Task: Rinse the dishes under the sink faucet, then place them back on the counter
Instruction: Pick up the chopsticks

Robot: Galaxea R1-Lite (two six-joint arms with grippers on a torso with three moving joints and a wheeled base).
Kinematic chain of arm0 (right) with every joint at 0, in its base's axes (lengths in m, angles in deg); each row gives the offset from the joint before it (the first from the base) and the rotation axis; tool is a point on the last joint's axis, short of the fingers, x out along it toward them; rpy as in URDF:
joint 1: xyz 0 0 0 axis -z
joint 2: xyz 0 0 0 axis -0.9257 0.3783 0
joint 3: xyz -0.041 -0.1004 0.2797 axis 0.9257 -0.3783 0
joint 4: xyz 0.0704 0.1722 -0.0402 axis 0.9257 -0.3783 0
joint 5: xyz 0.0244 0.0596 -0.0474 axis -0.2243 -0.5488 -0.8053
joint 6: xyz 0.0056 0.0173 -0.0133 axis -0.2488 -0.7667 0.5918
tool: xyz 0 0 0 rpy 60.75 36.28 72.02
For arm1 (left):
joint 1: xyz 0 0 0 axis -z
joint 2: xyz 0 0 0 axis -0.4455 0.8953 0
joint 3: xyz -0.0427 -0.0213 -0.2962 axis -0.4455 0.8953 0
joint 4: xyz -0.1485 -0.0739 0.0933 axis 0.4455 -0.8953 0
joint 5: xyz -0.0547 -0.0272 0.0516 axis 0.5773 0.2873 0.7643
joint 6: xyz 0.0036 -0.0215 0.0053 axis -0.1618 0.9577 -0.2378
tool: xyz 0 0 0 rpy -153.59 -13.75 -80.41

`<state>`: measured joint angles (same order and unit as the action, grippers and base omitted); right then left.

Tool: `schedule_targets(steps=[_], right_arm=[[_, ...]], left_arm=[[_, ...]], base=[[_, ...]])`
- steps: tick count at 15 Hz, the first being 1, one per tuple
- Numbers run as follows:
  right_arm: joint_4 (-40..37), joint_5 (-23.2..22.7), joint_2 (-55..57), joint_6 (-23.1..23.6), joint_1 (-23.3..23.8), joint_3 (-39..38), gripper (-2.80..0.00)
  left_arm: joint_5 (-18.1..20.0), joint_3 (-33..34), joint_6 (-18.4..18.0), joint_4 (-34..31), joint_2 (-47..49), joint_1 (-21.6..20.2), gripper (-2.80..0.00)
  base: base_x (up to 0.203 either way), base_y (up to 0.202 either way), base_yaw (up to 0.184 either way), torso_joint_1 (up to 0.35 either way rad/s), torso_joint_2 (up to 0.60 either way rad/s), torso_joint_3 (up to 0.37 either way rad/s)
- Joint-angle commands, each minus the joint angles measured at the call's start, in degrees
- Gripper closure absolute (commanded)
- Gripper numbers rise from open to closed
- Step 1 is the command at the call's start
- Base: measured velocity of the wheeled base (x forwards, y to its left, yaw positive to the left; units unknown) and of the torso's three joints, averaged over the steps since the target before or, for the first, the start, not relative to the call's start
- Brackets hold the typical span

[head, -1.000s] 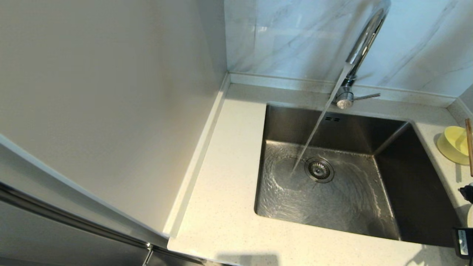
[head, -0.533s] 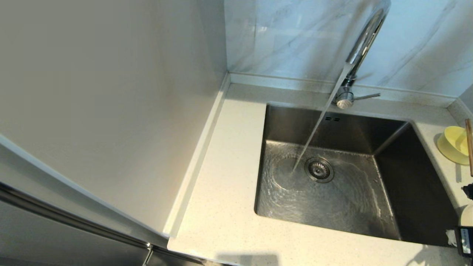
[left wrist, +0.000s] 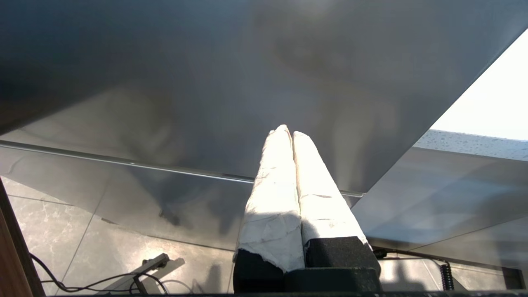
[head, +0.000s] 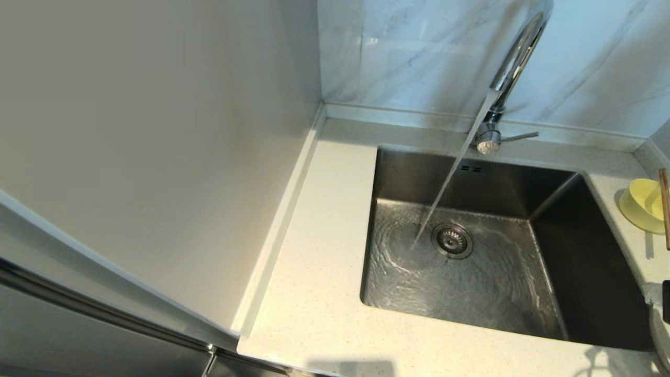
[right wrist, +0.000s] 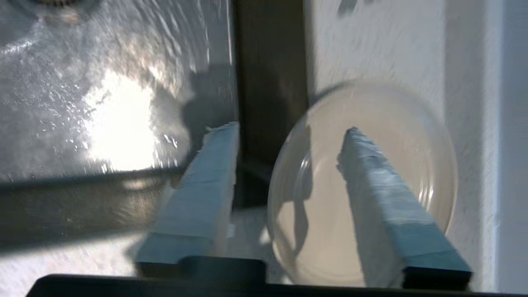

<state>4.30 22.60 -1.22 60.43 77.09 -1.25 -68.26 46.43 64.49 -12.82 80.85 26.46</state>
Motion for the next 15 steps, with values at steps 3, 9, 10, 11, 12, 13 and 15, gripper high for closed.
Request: schedule_targets(steps=[3, 9, 10, 11, 12, 13, 15], right_arm=[[-2.42, 0.13, 2.64, 0.02, 0.0, 10.33, 0.0], [-14.92, 0.28, 12.79, 0.52, -0.19, 33.06, 0.0], [-16.72, 0.41, 15.17, 0.59, -0.07, 37.06, 0.0], [-18.39, 0.47, 17.07, 0.63, 0.25, 40.53, 0.0], [-20.48, 0.55, 19.2, 0.62, 0.68, 43.95, 0.0], [-22.77, 0.64, 21.22, 0.58, 1.25, 47.21, 0.0], [-25.93, 0.74, 24.8, 0.23, 3.36, 52.73, -2.8]], left_arm=[[-0.01, 0.0, 0.02, -0.01, 0.0, 0.0, 0.0], [-0.01, 0.0, 0.02, -0.01, 0.0, 0.0, 0.0], [-0.01, 0.0, 0.02, -0.01, 0.0, 0.0, 0.0], [-0.01, 0.0, 0.02, -0.01, 0.0, 0.0, 0.0], [-0.01, 0.0, 0.02, -0.01, 0.0, 0.0, 0.0], [-0.01, 0.0, 0.02, -0.01, 0.0, 0.0, 0.0], [-0.01, 0.0, 0.02, -0.01, 0.0, 0.0, 0.0]], base=[[0.0, 0.0, 0.0, 0.0, 0.0, 0.0], [0.0, 0.0, 0.0, 0.0, 0.0, 0.0], [0.0, 0.0, 0.0, 0.0, 0.0, 0.0], [0.0, 0.0, 0.0, 0.0, 0.0, 0.0], [0.0, 0.0, 0.0, 0.0, 0.0, 0.0], [0.0, 0.0, 0.0, 0.0, 0.0, 0.0], [0.0, 0.0, 0.0, 0.0, 0.0, 0.0]])
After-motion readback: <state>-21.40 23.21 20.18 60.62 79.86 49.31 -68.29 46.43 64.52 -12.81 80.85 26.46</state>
